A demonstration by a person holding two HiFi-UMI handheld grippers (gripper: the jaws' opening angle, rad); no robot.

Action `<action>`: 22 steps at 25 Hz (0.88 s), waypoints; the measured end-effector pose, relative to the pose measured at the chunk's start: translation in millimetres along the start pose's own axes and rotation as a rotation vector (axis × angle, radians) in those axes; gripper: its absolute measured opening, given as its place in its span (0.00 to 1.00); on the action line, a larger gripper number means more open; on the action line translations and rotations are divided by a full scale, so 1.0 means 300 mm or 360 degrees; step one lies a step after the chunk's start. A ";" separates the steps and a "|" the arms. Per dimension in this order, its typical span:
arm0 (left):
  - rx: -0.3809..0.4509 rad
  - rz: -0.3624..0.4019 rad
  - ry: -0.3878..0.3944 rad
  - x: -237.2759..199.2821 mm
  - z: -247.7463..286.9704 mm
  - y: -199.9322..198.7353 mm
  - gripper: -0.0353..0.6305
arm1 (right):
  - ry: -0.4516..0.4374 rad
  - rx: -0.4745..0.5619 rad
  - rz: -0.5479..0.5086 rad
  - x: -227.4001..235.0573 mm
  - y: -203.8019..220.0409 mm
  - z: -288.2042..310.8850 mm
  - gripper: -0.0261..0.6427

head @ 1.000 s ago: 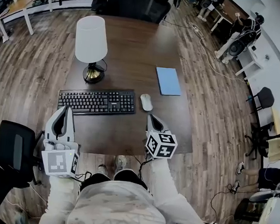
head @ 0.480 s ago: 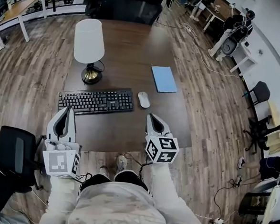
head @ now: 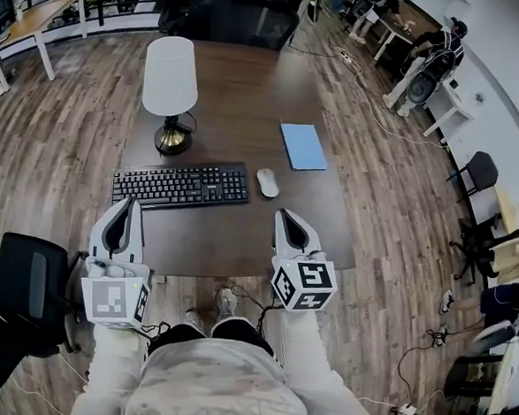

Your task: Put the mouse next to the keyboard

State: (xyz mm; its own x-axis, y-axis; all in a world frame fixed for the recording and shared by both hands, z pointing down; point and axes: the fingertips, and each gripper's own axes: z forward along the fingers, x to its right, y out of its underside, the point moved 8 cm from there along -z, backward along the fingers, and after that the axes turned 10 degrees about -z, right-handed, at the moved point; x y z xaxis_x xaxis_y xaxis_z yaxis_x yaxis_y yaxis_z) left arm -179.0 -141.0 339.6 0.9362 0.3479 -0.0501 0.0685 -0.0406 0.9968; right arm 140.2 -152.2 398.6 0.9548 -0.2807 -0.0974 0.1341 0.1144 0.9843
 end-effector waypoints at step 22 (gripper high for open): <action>0.0072 0.0018 0.0034 -0.027 -0.100 -0.057 0.06 | 0.0030 0.0253 -0.0090 -0.114 -0.171 -0.127 0.06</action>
State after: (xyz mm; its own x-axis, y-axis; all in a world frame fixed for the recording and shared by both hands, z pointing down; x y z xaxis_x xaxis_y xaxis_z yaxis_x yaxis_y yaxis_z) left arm -198.1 -115.1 324.9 0.9294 0.3671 -0.0372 0.0740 -0.0868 0.9935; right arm 110.7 -112.1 345.9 0.9519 -0.2645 -0.1548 0.1457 -0.0537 0.9879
